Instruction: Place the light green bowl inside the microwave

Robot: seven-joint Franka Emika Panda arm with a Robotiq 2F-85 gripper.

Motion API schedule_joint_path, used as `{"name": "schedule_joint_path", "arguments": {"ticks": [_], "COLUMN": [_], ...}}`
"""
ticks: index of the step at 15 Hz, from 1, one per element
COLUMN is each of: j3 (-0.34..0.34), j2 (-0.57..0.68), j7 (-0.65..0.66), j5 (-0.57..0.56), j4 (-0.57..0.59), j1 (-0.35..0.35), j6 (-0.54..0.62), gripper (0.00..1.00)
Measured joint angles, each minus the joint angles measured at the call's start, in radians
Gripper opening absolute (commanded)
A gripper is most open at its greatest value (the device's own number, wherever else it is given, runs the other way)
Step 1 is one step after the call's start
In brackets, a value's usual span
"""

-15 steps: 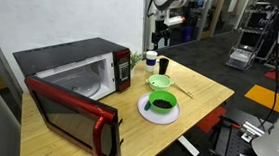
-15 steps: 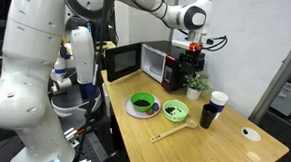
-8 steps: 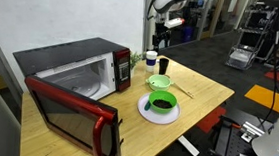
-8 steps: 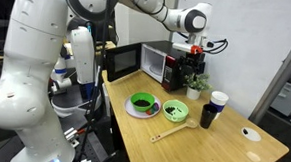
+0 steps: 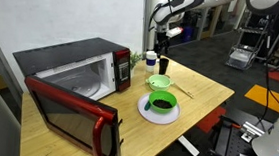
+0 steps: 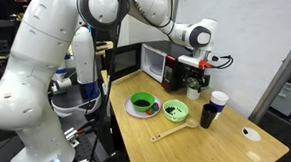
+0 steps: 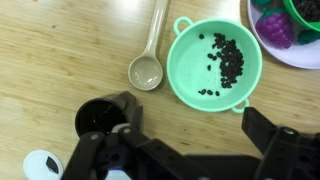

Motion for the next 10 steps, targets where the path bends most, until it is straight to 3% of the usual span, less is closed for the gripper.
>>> {"name": "schedule_joint_path", "arguments": {"ticks": [10], "j3": [0.001], "j2": [0.085], "j7": [-0.041], "j5": [-0.068], "j4": [-0.029], "j1": [-0.002], "j6": [0.123], "gripper": [1.00]}}
